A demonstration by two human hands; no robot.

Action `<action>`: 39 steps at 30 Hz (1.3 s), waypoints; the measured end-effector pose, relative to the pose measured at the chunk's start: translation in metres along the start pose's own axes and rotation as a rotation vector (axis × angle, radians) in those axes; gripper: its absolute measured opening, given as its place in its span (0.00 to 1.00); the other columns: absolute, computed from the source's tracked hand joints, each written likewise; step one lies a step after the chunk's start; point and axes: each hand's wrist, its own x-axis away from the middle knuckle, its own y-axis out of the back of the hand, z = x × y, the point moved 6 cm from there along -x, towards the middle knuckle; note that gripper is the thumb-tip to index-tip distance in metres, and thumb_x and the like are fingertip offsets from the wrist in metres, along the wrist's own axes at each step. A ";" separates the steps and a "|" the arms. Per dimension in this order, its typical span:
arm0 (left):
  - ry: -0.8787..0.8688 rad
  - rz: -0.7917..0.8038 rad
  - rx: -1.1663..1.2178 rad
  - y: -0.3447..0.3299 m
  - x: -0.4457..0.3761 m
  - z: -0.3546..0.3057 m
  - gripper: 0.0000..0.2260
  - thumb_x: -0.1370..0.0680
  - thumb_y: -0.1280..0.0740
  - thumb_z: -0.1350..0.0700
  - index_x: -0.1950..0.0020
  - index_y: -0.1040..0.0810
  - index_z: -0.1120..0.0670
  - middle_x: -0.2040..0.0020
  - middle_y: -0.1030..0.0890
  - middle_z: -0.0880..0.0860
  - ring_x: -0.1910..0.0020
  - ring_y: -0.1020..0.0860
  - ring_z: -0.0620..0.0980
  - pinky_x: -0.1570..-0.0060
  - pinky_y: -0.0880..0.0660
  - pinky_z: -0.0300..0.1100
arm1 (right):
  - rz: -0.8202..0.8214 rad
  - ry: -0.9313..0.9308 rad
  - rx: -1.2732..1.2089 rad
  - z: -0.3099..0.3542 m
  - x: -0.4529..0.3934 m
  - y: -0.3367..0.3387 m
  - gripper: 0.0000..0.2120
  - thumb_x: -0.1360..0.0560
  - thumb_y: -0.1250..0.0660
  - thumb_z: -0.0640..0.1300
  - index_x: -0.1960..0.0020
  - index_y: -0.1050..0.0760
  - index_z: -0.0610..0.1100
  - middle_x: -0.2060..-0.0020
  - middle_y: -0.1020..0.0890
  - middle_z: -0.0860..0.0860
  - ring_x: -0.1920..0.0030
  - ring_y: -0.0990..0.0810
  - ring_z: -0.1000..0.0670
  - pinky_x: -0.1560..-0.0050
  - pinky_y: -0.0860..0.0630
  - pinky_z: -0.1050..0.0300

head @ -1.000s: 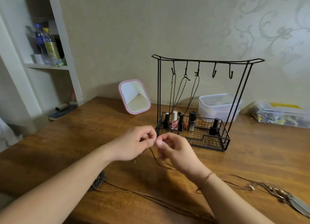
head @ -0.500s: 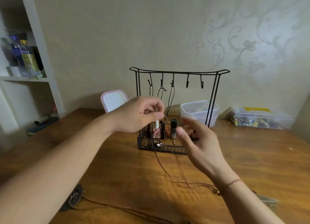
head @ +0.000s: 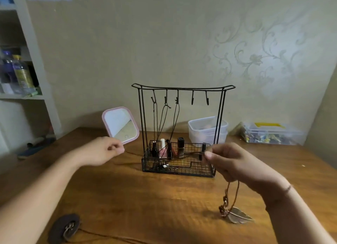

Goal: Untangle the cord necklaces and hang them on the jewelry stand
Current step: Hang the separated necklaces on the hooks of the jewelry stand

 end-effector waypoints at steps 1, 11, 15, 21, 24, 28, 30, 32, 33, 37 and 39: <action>-0.043 0.015 -0.035 -0.009 0.006 -0.012 0.07 0.21 0.36 0.46 0.57 0.21 0.42 0.55 0.17 0.42 0.52 0.20 0.43 0.47 0.23 0.47 | 0.027 0.036 0.051 0.010 -0.006 -0.009 0.13 0.21 0.36 0.50 0.58 0.20 0.45 0.76 0.35 0.55 0.76 0.39 0.56 0.76 0.40 0.64; -0.241 0.185 0.939 -0.027 0.033 -0.142 0.11 0.17 0.39 0.54 0.44 0.20 0.56 0.68 0.28 0.50 0.69 0.29 0.46 0.69 0.29 0.39 | -0.135 0.138 0.188 0.037 -0.047 -0.030 0.15 0.20 0.37 0.45 0.59 0.21 0.37 0.81 0.30 0.56 0.79 0.36 0.58 0.76 0.38 0.64; -0.280 0.038 0.765 -0.010 0.030 -0.137 0.12 0.17 0.39 0.56 0.51 0.20 0.63 0.76 0.29 0.41 0.75 0.33 0.39 0.71 0.36 0.30 | -0.121 0.056 0.073 0.017 -0.039 -0.012 0.16 0.20 0.37 0.49 0.62 0.22 0.42 0.77 0.33 0.53 0.75 0.37 0.52 0.73 0.39 0.57; -0.465 -0.145 0.537 0.015 0.025 -0.187 0.11 0.18 0.38 0.55 0.53 0.18 0.58 0.72 0.24 0.44 0.73 0.27 0.39 0.69 0.30 0.34 | -0.069 0.205 -0.221 0.032 -0.049 -0.038 0.24 0.21 0.48 0.59 0.61 0.25 0.42 0.72 0.32 0.45 0.72 0.32 0.48 0.68 0.30 0.52; -0.477 -0.228 0.458 0.031 0.014 -0.203 0.11 0.18 0.37 0.55 0.56 0.18 0.55 0.71 0.23 0.41 0.73 0.26 0.38 0.70 0.32 0.30 | -0.208 0.235 -0.294 0.032 -0.055 -0.037 0.31 0.22 0.53 0.63 0.49 0.24 0.38 0.61 0.21 0.44 0.59 0.21 0.47 0.54 0.24 0.49; -0.428 -0.304 0.477 0.042 -0.011 -0.206 0.10 0.19 0.35 0.53 0.55 0.18 0.56 0.65 0.18 0.50 0.72 0.22 0.45 0.70 0.26 0.36 | -0.146 0.247 -0.595 0.031 -0.057 -0.039 0.23 0.17 0.50 0.54 0.36 0.25 0.41 0.53 0.16 0.44 0.50 0.16 0.45 0.48 0.21 0.49; -0.415 -0.288 0.570 0.045 -0.024 -0.207 0.10 0.19 0.35 0.56 0.55 0.19 0.59 0.69 0.23 0.51 0.75 0.24 0.50 0.73 0.29 0.36 | -0.171 0.177 -0.659 0.025 -0.057 -0.036 0.18 0.16 0.48 0.49 0.39 0.25 0.39 0.65 0.21 0.46 0.64 0.20 0.45 0.60 0.21 0.50; -0.414 -0.265 0.612 0.050 -0.038 -0.210 0.09 0.18 0.35 0.58 0.56 0.20 0.59 0.71 0.24 0.51 0.75 0.27 0.51 0.71 0.28 0.41 | -0.253 0.152 -0.537 0.021 -0.058 -0.034 0.16 0.16 0.47 0.47 0.45 0.24 0.39 0.68 0.21 0.48 0.67 0.22 0.46 0.66 0.23 0.51; -0.413 -0.254 0.623 0.051 -0.045 -0.212 0.09 0.19 0.35 0.58 0.58 0.20 0.58 0.71 0.23 0.50 0.75 0.27 0.50 0.69 0.27 0.43 | -0.280 0.169 -0.535 0.021 -0.060 -0.033 0.15 0.16 0.47 0.47 0.49 0.25 0.39 0.67 0.20 0.48 0.68 0.22 0.46 0.70 0.25 0.53; -0.435 -0.345 0.472 0.063 -0.065 -0.224 0.08 0.20 0.33 0.56 0.59 0.19 0.53 0.71 0.20 0.44 0.71 0.25 0.44 0.64 0.26 0.41 | -0.386 0.213 -0.687 0.022 -0.067 -0.025 0.14 0.16 0.47 0.46 0.56 0.28 0.43 0.72 0.28 0.48 0.80 0.36 0.53 0.81 0.40 0.66; -0.449 -0.401 0.336 0.067 -0.071 -0.230 0.07 0.21 0.32 0.55 0.58 0.17 0.53 0.70 0.20 0.43 0.71 0.25 0.40 0.67 0.28 0.39 | -0.456 0.179 -0.709 0.015 -0.071 -0.019 0.14 0.16 0.45 0.46 0.57 0.26 0.45 0.75 0.35 0.51 0.79 0.41 0.55 0.81 0.43 0.66</action>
